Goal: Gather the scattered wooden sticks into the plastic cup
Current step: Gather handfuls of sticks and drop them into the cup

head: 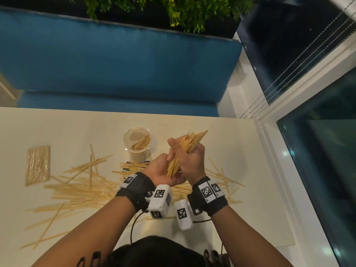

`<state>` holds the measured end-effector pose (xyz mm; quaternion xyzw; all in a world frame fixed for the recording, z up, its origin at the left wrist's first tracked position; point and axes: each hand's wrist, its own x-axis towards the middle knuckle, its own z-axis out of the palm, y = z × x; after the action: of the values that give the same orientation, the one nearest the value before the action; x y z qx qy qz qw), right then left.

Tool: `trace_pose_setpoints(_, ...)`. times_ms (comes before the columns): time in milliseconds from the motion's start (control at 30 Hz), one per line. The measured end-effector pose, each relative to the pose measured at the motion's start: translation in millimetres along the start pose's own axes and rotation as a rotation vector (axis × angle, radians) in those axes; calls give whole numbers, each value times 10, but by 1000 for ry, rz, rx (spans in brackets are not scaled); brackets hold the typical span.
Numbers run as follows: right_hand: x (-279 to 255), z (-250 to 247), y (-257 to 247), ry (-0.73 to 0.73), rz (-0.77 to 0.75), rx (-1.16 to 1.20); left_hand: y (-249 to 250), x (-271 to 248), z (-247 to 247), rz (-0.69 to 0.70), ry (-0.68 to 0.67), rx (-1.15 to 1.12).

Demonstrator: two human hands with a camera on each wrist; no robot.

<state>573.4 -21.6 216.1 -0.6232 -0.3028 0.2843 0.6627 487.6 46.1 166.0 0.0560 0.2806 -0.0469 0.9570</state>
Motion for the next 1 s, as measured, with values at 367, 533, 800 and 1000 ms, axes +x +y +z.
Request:
trace_pose_setpoints(367, -62, -69, 246, -79, 145, -204, -51, -94, 165, 189, 128, 300)
trace_pose_setpoints(533, -108, -24, 259, -63, 190, -175, -55, -5, -3, 353, 242, 395)
trace_pose_setpoints(800, -87, -117, 33, 175, -189, -275, -29, -7, -137, 323, 367, 431)
trace_pose_setpoints(1000, -110, -215, -88, -285, -447, -979, -11, -55, -132, 296, 403, 474)
